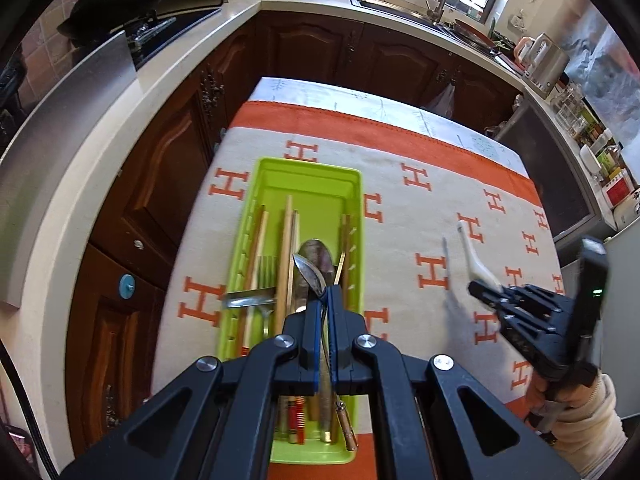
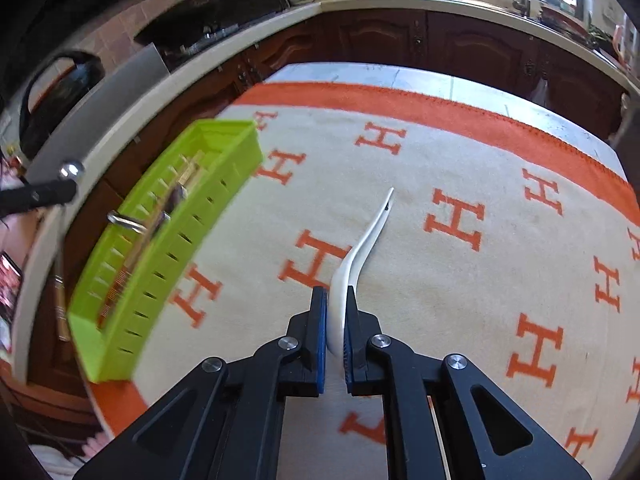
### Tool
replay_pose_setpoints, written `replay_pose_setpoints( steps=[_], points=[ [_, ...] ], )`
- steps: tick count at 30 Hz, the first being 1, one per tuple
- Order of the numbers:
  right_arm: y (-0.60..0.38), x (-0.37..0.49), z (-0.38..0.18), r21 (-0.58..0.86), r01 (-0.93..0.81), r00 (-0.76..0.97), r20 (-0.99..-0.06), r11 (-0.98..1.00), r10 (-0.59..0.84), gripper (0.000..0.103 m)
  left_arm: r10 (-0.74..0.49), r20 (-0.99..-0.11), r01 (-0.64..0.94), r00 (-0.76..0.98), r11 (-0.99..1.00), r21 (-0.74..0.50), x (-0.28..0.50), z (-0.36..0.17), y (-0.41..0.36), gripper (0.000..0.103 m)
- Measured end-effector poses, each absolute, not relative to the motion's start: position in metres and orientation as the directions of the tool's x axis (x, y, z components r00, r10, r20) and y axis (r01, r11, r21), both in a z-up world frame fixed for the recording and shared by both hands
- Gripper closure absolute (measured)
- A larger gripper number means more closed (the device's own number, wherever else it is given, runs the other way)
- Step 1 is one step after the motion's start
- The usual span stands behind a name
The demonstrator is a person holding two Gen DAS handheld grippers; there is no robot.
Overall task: Organize utensils
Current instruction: 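Carry the silver spoon to the tray with the left tool while the right tool grasps the white ceramic spoon, then release the silver spoon in the tray with the left tool while the right tool lowers the ceramic spoon in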
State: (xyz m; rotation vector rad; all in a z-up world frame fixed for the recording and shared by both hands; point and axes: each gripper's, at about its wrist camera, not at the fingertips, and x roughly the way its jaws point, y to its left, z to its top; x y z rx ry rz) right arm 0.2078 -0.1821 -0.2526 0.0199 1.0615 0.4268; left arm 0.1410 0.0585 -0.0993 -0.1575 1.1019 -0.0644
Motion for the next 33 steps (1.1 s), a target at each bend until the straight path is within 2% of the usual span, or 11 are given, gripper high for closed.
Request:
replay_pose_setpoints(
  steps=[10,18,20,22,25,27,30,33],
  points=[
    [-0.115,0.188,-0.180,0.390,-0.364,0.423,-0.740,0.846,0.523,0.097,-0.038,-0.906,0.008,0.422,0.999,-0.039,0.132,-0.137,0.079,0.102],
    [-0.049,0.178,-0.179,0.376,-0.417,0.368,-0.762,0.827,0.532,0.097,-0.052,-0.921,0.052,0.386,0.998,-0.034,0.142,-0.177,0.082,0.102],
    [-0.037,0.176,-0.184,0.370,-0.415,0.358,-0.774,0.831,0.523,0.097,-0.055,-0.920,0.051,0.388,0.998,-0.038,0.142,-0.180,0.085,0.096],
    [-0.031,0.177,-0.190,0.368,-0.414,0.347,-0.782,0.833,0.518,0.097,-0.060,-0.915,0.036,0.398,0.998,-0.050,0.141,-0.176,0.089,0.083],
    [-0.021,0.176,-0.198,0.354,-0.412,0.340,-0.795,0.840,0.502,0.097,-0.092,-0.901,0.027,0.425,0.996,-0.089,0.135,-0.165,0.095,0.072],
    [-0.018,0.178,-0.203,0.355,-0.406,0.331,-0.802,0.842,0.497,0.097,-0.101,-0.883,0.007,0.459,0.994,-0.110,0.129,-0.152,0.103,0.059],
    [-0.008,0.182,-0.211,0.352,-0.395,0.320,-0.813,0.848,0.486,0.097,-0.105,-0.863,-0.025,0.494,0.991,-0.135,0.121,-0.139,0.113,0.057],
    [-0.001,0.185,-0.219,0.349,-0.384,0.309,-0.824,0.855,0.475,0.097,-0.058,-0.851,-0.076,0.522,0.991,-0.114,0.115,-0.130,0.124,0.057]
  ],
)
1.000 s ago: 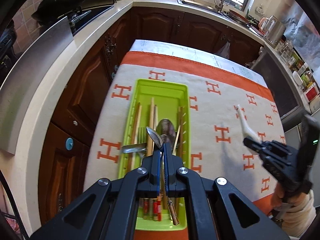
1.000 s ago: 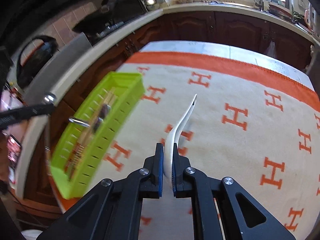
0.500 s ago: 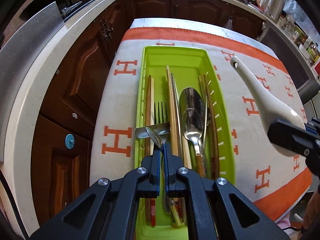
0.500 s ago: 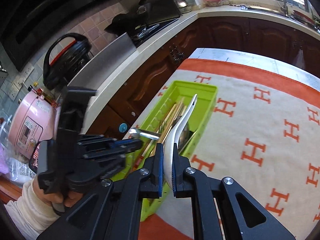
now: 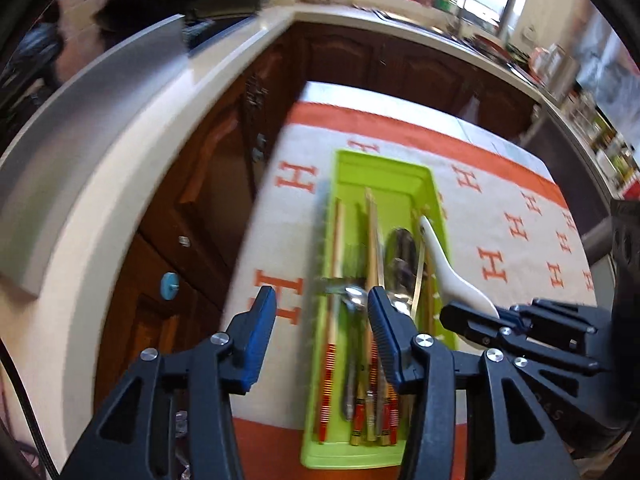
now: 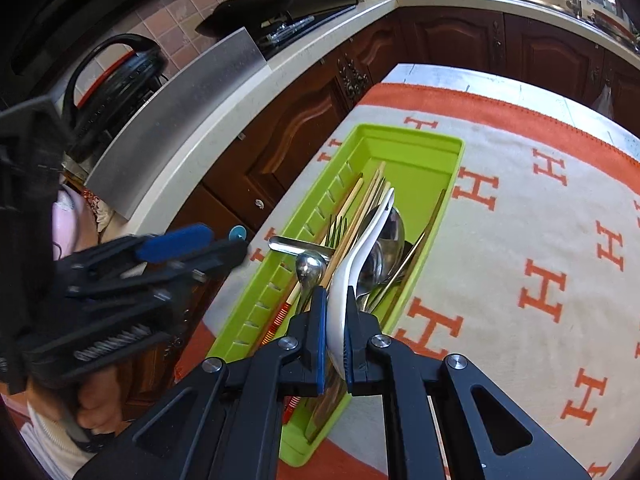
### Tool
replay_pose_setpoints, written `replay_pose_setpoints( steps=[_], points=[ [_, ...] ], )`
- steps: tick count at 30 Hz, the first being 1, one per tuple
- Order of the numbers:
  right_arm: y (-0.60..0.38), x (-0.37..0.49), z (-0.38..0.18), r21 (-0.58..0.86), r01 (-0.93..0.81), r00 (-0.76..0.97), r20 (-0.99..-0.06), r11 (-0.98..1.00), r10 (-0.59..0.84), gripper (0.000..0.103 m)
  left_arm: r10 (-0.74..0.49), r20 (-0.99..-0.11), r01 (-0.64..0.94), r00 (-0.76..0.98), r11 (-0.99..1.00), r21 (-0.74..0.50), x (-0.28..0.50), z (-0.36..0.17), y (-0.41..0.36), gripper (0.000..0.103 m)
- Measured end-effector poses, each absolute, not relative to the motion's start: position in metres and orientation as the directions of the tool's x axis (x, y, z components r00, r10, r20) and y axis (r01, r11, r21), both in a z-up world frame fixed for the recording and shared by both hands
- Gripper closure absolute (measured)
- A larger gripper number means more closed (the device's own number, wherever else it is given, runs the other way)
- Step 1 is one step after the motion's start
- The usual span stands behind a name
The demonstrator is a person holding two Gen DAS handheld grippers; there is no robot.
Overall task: Organize utensils
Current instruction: 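Release the silver spoon in the tray with the left tool while the right tool lowers the ceramic spoon in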
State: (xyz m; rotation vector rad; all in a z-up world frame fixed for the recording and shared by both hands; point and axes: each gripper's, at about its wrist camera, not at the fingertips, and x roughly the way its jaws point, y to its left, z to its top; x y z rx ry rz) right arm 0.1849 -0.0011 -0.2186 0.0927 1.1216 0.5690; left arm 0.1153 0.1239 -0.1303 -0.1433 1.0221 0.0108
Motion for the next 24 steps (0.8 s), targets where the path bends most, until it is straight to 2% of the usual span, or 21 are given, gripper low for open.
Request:
replay_pose_setpoints(
  steps=[7,12,14,17,19,24],
  points=[
    [0.014,0.189,-0.233,0.315,-0.369,0.304,-0.848,0.874,0.434,0.096,0.019,-0.863,-0.151,0.505,0.986,-0.066,0.110,-0.141,0.139,0.052],
    [0.022,0.190,-0.243,0.306,-0.369,0.275,-0.866,0.877,0.418,0.095,0.069,-0.861,-0.191,0.503,0.981,-0.033,0.108,-0.147,0.144,0.028],
    [0.026,0.188,-0.244,0.299,-0.380,0.274,-0.868,0.875,0.415,0.094,0.076,-0.860,-0.200,0.505,0.979,-0.031,0.108,-0.147,0.145,0.023],
    [0.028,0.183,-0.239,0.293,-0.394,0.282,-0.864,0.871,0.418,0.089,0.083,-0.861,-0.206,0.502,0.978,-0.026,0.108,-0.148,0.146,0.019],
    [0.028,0.180,-0.235,0.297,-0.401,0.283,-0.859,0.866,0.426,0.080,0.081,-0.863,-0.206,0.499,0.978,-0.026,0.109,-0.149,0.145,0.016],
    [0.023,0.171,-0.225,0.297,-0.415,0.293,-0.851,0.860,0.436,0.078,0.065,-0.870,-0.195,0.488,0.980,-0.036,0.107,-0.151,0.141,0.014]
  ],
)
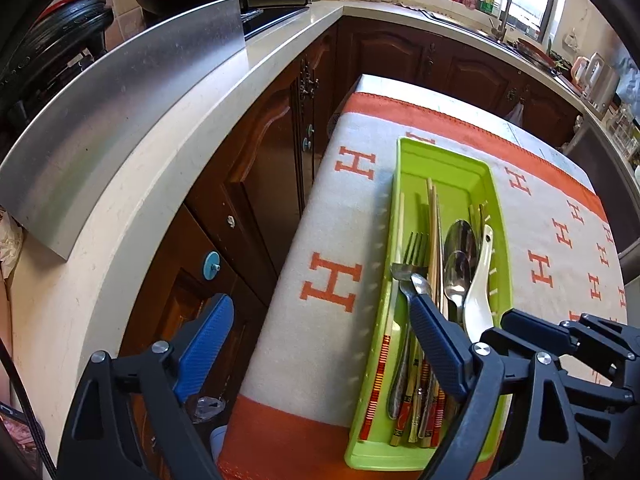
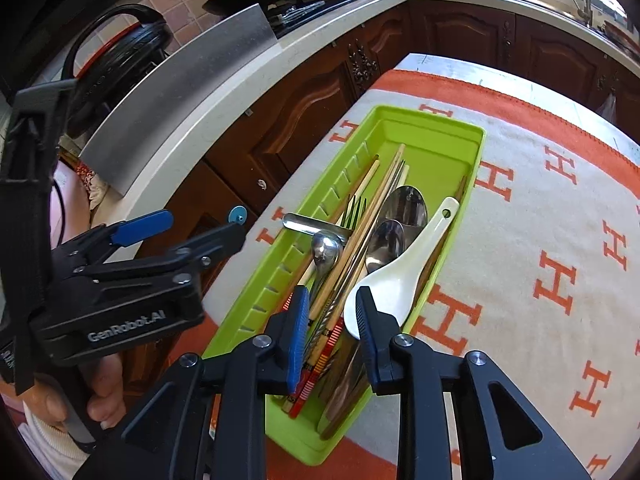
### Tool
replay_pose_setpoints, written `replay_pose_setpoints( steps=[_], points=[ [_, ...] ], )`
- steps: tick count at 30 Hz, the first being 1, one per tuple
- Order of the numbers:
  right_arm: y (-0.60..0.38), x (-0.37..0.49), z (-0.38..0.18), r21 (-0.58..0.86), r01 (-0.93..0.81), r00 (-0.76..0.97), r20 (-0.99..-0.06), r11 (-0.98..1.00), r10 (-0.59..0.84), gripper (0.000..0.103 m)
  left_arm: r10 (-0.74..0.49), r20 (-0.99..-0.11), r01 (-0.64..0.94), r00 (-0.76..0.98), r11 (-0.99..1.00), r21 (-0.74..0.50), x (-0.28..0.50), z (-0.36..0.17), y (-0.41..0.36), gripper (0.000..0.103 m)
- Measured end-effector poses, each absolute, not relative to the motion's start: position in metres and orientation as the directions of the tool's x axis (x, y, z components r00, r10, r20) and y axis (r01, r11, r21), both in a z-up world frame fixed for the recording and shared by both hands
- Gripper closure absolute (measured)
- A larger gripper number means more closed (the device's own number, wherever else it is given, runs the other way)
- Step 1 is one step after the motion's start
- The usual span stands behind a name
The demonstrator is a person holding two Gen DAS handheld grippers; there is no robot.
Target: Organize utensils
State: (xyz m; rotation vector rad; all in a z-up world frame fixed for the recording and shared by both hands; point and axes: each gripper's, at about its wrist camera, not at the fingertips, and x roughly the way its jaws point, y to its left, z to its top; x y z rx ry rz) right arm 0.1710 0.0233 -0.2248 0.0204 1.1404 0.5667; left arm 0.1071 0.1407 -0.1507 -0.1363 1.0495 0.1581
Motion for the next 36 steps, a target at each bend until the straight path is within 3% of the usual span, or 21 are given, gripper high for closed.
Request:
replay_pose_setpoints(
  steps=[5,10,13,17,36],
  points=[
    [0.009,0.165,-0.218,0.290,-0.402,0.308,-0.851,0.869,0.426,0.077,0.052,-0.877,-0.188,0.478,0.981,-0.044,0.103,-0.152,0.133,0.013],
    [-0.011,0.159,-0.213,0.276,-0.374,0.333,-0.851,0.885,0.407,0.067,0.007,-0.895,-0.182,0.446,0.980,-0.083,0.102,-0.156,0.128,0.013],
    [-0.023,0.155,-0.212,0.270,-0.360,0.349,-0.849,0.893,0.397,0.066,-0.010,-0.903,-0.171,0.428,0.981,-0.092,0.099,-0.160,0.123,0.011],
    [-0.038,0.149,-0.212,0.259,-0.344,0.363,-0.850,0.903,0.382,0.066,-0.019,-0.903,-0.156,0.429,0.983,-0.094,0.094,-0.159,0.114,0.001],
    [-0.153,0.092,-0.186,0.207,-0.198,0.522,-0.805,0.958,0.282,0.052,-0.089,-0.872,0.006,0.482,0.995,-0.098,0.071,-0.123,0.022,0.001]
  ],
)
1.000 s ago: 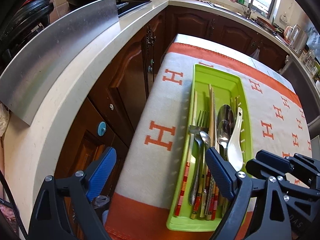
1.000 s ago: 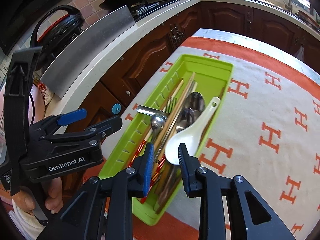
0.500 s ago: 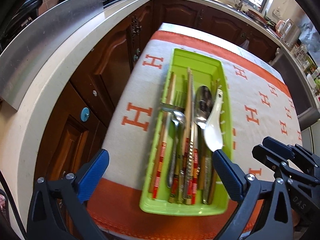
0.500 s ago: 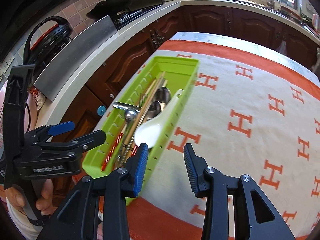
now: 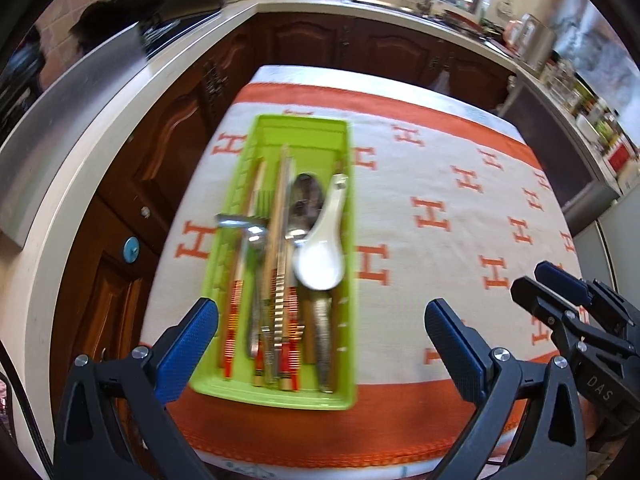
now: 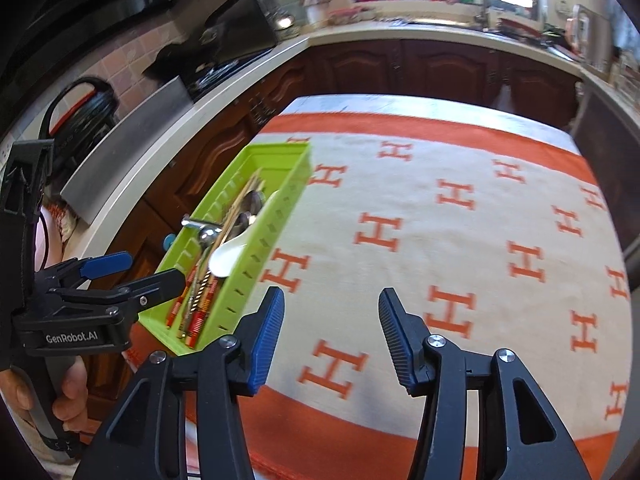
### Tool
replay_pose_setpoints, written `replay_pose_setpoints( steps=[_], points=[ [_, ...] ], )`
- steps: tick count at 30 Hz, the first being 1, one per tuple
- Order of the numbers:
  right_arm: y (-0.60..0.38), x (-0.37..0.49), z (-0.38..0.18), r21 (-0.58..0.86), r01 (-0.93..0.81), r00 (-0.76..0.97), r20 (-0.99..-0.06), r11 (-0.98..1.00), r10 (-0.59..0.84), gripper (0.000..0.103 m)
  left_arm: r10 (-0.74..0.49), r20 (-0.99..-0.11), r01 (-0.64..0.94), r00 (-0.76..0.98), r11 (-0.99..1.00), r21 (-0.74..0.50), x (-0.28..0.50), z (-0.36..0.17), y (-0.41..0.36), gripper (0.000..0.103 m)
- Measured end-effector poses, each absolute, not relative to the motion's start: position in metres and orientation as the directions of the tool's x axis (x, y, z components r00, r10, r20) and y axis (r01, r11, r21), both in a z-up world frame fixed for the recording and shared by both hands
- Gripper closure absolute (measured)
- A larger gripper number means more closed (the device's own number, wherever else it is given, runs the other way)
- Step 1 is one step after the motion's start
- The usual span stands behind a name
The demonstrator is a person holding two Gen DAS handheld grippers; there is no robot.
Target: Organize utensils
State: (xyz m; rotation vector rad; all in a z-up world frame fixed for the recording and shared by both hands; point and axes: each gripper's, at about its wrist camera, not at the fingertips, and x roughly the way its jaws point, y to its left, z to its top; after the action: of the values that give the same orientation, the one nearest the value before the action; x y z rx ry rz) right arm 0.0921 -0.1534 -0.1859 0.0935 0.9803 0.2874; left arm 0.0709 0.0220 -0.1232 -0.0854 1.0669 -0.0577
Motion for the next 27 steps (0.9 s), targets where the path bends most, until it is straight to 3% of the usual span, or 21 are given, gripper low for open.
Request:
replay_pose_setpoints(
  steps=[14,19,27],
  points=[
    [-0.248,0.060,-0.125,0.130,-0.060,0.663,-0.736,0.990,0.137,0.045,-0.122,-0.801,0.153,0.586,0.988,-0.039,0.073,-0.071,-0.079,0.001],
    [-0.278,0.053,-0.102,0.221,-0.005,0.658,-0.734,0.975,0.170,0.044,-0.132,-0.777,0.158,0.616,0.987,-0.042,0.076,-0.055,-0.097,0.001],
    [-0.279,0.042,-0.080,0.216,0.043,0.683,-0.719,0.975,0.129,0.042,-0.106,-0.747,0.110,0.657,0.993,-0.044,0.072,-0.036,-0.100,0.001]
  ],
)
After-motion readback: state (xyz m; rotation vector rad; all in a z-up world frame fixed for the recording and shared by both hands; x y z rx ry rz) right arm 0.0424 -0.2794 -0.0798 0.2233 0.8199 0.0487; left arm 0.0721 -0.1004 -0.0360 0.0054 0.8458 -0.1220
